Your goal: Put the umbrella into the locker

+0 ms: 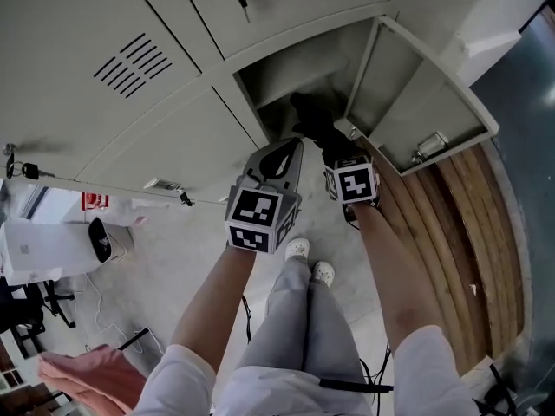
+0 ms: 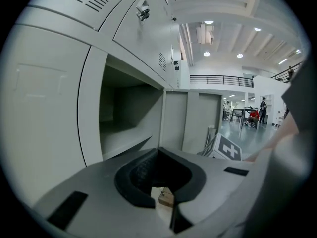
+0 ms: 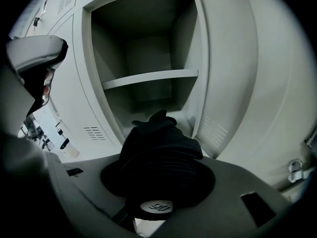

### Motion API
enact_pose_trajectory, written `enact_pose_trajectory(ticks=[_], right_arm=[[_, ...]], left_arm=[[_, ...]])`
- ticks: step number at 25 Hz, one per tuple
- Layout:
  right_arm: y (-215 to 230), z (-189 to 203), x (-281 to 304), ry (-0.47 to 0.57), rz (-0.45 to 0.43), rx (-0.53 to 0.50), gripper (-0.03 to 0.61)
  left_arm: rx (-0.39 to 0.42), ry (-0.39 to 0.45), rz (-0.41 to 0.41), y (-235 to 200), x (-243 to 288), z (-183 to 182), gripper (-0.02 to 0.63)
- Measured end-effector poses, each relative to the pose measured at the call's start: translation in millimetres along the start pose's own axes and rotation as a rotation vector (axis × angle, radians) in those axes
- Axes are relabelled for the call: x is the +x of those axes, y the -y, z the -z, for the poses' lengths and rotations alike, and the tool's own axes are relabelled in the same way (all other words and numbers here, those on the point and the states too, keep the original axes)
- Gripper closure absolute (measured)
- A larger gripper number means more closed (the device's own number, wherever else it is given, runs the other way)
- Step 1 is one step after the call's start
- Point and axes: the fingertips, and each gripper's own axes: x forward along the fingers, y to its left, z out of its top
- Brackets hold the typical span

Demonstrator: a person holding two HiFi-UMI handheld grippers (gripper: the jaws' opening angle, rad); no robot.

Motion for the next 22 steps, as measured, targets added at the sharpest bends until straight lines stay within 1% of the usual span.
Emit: enact_pose_trajectory(ticks=[8, 13, 17, 22], right_arm=[[0.7, -5.9, 39.2, 0.059, -0.003, 0.012, 0.380], [2.0, -16.8, 67.2, 0.110, -0.005, -0.040, 0.373], [3.5, -27.8, 87.9, 0.168, -0.017, -0.067, 0.370], [8.4, -37.0, 120.9, 0.229, -0.027, -0.055, 0.362]], left_arm=[[0.009, 0.013, -0.003, -13.4, 17.5, 17.0, 0.609], [0.030, 0.041, 0.009, -22.1, 33.7, 24.5, 0.609], [0.032, 0.069, -0.003, -33.1, 43.2, 33.7, 0.609], [0.025, 0.096, 0.001, -41.9, 52.0, 53.9, 0.609]])
